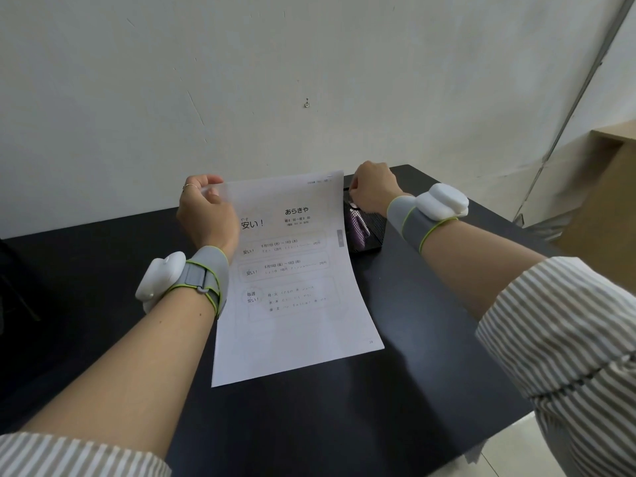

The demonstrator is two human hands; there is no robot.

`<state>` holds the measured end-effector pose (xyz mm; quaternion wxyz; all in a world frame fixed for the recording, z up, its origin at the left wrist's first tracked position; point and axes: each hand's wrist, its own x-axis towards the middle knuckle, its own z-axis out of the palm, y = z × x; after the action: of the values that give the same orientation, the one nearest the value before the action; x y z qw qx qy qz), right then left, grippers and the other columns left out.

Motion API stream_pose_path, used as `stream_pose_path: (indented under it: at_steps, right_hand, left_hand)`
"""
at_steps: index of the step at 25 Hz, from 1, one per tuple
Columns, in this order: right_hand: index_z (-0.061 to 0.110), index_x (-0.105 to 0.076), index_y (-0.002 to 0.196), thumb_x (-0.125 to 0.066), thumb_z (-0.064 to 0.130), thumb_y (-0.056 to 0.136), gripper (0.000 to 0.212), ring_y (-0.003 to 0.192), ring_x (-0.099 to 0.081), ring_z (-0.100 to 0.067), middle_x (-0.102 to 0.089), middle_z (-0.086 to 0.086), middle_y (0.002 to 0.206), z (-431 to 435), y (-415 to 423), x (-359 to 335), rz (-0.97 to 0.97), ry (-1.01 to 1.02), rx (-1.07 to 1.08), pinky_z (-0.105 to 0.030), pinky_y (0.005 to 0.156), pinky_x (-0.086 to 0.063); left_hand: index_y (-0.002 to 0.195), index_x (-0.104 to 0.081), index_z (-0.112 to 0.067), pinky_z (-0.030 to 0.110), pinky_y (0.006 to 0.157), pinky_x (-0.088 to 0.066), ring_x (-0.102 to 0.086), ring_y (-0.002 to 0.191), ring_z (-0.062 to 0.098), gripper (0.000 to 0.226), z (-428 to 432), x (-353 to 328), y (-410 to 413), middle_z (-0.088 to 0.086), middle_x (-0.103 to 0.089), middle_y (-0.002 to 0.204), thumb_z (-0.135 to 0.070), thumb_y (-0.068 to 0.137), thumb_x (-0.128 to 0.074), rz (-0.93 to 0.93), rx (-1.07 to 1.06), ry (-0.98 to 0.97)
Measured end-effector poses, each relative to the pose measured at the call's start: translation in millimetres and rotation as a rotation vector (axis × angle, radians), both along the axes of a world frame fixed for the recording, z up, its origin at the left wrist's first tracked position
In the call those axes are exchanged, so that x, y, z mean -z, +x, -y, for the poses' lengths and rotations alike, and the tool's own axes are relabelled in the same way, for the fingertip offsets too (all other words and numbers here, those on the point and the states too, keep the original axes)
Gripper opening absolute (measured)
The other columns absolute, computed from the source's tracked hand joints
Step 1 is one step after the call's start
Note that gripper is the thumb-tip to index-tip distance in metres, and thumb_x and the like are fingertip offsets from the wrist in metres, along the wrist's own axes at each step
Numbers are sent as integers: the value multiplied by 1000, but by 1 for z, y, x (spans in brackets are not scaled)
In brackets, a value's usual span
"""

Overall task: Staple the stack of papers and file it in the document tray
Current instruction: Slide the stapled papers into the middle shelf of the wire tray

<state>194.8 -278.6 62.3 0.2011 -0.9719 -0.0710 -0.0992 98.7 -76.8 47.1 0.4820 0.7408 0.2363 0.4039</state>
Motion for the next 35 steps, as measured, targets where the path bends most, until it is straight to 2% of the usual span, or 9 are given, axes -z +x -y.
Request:
stream_pose_path:
  at_steps: [5,10,13,17,20,22,25,29,35]
  right_hand:
    - [0,-71,100,-47,-5,83,30,99,-61,-36,-67,-19,107,-5,-13,-10,92,123,-36,-31,74,-48]
    - [4,-60,117,-45,3,88,33,100,-59,-30,-66,-15,112,-21,-33,-16,108,294,-114,-29,76,-47]
    - [6,-58,116,-45,6,86,32,86,-59,-26,-64,-14,109,-29,-43,-21,19,498,-126,-30,66,-51]
    - [9,-56,101,-49,0,81,23,94,-65,-32,-63,-14,103,-36,-55,-21,-211,789,-176,-44,84,-57]
    - [12,-59,80,-54,-3,81,16,72,-65,-24,-64,-7,84,-43,-67,-19,-353,856,-261,-35,69,-60]
    - [9,-64,88,-60,0,85,10,71,-64,-21,-66,-6,84,-46,-75,-14,-449,842,-324,-30,66,-58]
    - [2,-60,116,-58,5,92,25,86,-63,-25,-64,-10,97,-51,-86,-6,-557,843,-443,-34,79,-57]
    - [8,-57,112,-52,5,96,17,82,-60,-21,-63,-5,92,-65,-97,-1,-547,965,-501,-34,77,-55]
    - [14,-61,89,-51,3,96,16,60,-66,-8,-65,0,81,-83,-110,4,-578,995,-500,-22,53,-54]
  left_hand:
    - [105,-60,-11,19,76,-38,-50,91,13,29,0,-3,-9,-2,-53,96,-2,92,-36,16,4,-9]
    - [105,-60,-11,23,79,-42,-51,91,14,29,-5,-9,-26,-2,-53,95,-2,92,-36,40,-13,-26]
    - [105,-60,-11,28,83,-46,-54,92,17,30,-11,-17,-36,-1,-54,96,-1,92,-35,69,-22,-41]
    - [104,-61,-12,29,84,-47,-58,97,21,29,-22,-29,-48,2,-60,97,-1,91,-36,97,-42,-36]
    - [103,-61,-13,31,83,-49,-61,98,24,29,-35,-40,-62,1,-61,97,-4,91,-37,133,-66,-52]
    - [103,-62,-16,30,84,-49,-61,97,24,30,-44,-47,-71,-1,-59,96,-5,90,-37,152,-75,-63]
    - [113,-58,-19,28,84,-45,-57,91,21,34,-58,-53,-86,-2,-56,91,-7,89,-39,171,-83,-40]
    - [130,-43,-16,30,81,-43,-52,84,18,39,-79,-49,-104,-11,-49,76,-18,91,-45,161,-9,-127]
    - [84,-47,-14,26,60,-29,-37,68,13,25,-93,-9,-132,3,-42,78,-36,94,-43,-4,184,-212]
